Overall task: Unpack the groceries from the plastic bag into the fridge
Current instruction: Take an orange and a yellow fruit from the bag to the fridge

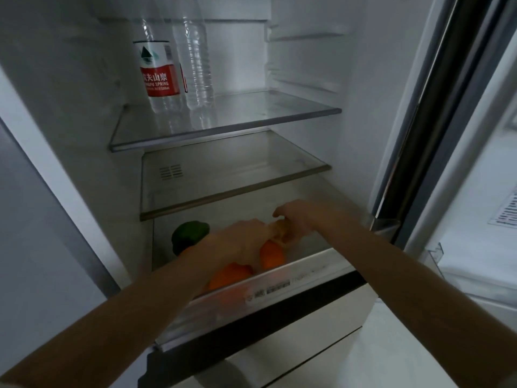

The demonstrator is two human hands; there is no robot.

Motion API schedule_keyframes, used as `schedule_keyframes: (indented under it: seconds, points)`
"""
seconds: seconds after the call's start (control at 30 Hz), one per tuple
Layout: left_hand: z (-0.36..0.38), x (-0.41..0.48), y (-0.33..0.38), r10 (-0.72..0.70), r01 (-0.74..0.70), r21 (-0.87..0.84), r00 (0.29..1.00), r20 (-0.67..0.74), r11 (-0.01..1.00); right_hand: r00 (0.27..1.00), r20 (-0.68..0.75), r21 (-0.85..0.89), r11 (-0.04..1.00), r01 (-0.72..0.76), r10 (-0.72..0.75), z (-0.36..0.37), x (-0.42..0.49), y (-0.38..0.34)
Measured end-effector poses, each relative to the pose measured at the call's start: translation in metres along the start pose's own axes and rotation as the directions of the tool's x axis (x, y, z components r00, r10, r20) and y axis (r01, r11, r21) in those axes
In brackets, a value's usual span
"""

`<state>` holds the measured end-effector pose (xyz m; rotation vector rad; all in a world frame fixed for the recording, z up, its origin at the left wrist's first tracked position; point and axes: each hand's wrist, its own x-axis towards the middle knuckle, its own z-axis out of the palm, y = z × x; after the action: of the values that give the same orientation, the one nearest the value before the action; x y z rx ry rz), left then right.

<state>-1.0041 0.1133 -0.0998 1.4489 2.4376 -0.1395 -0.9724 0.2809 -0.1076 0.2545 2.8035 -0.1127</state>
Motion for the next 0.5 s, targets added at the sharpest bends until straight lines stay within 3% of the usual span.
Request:
schedule_keyframes:
  seconds: [0.13,0.27,0.4,0.5]
  points:
    - [-0.012,-0.005,-0.001,0.049,-0.051,-0.052,0.997,-0.054,0.997,0.999,-0.034,0.11,0.994,-0.023,0.027,-0.003,-0.005,0.01]
    - [-0.017,-0.011,0.001,0.047,-0.044,0.02,0.981,-0.187,0.999,0.97,-0.241,0.398,0.913,0.086,0.013,-0.012,-0.047,0.024]
    - [-0.04,-0.013,0.038,0.1,-0.115,-0.008,0.893,-0.439,0.993,0.872,-0.47,0.542,0.825,0.162,0.138,-0.012,-0.122,0.054]
    - [-0.057,-0.011,0.098,0.169,-0.266,-0.08,0.79,-0.59,0.961,0.805,-0.525,0.544,0.837,0.069,0.275,-0.007,-0.19,0.089]
